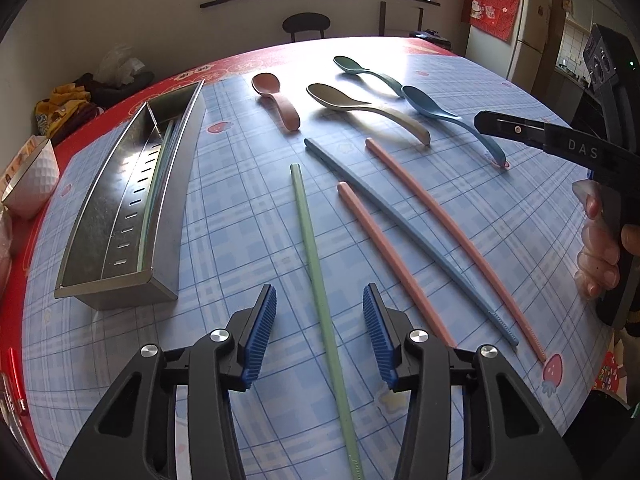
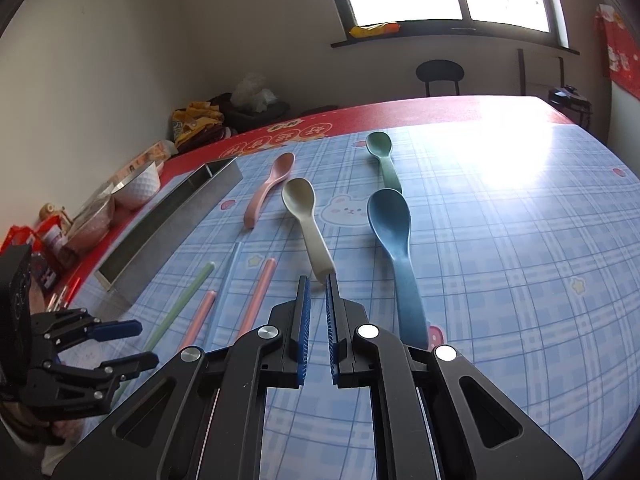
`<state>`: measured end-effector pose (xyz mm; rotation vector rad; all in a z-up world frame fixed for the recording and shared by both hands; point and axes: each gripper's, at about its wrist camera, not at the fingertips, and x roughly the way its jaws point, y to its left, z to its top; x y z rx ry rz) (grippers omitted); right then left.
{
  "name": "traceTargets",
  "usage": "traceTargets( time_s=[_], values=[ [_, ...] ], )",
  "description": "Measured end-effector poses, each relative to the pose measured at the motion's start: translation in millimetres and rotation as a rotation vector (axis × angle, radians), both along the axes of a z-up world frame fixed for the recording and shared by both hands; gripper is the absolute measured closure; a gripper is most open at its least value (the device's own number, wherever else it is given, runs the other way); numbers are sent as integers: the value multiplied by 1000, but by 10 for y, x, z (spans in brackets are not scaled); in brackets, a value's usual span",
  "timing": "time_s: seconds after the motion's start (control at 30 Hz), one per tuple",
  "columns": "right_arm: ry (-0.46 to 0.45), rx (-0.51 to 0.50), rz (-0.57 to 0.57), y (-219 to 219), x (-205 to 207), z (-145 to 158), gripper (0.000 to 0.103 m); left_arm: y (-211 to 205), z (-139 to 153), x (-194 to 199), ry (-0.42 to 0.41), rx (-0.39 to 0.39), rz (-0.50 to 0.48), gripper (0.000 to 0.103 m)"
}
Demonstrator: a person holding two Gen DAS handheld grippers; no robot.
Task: Organize utensils
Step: 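Grasp another green chopstick from the table with the left tool, then grasp the blue spoon by its handle with the right tool while the left holds the chopstick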
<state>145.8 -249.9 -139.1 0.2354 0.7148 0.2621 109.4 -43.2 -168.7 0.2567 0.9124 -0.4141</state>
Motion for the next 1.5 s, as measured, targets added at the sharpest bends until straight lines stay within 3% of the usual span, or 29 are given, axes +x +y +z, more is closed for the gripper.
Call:
traceTargets(
  time_s=[0.37,0.47,0.5,0.53,0.7,0.9,1.07,1.4,1.5],
  values=[
    [9,38,19,-39,11,-23,94,43,-12,0,17,-30,-11,60],
    [11,36,22,-27,19,-25,94,55,-5,19,10,-35,-1,74],
    [11,35,22,-27,21,-25,94,62,-1,33,10,-39,7,88],
    [12,35,22,-27,21,-26,94,67,2,51,13,-41,14,96],
    [18,43,21,-32,32,-28,94,47,17,80,11,-51,17,97],
    [35,42,23,-27,57,-50,94,105,243,172,-49,-178,66,97],
    [44,33,19,-7,71,-61,94,98,270,271,-109,-236,133,97],
    [79,17,-55,-151,197,-58,94,130,205,302,-135,-269,164,97],
    [72,-108,-129,-196,308,-8,94,166,191,325,-119,-288,166,97]
  ],
)
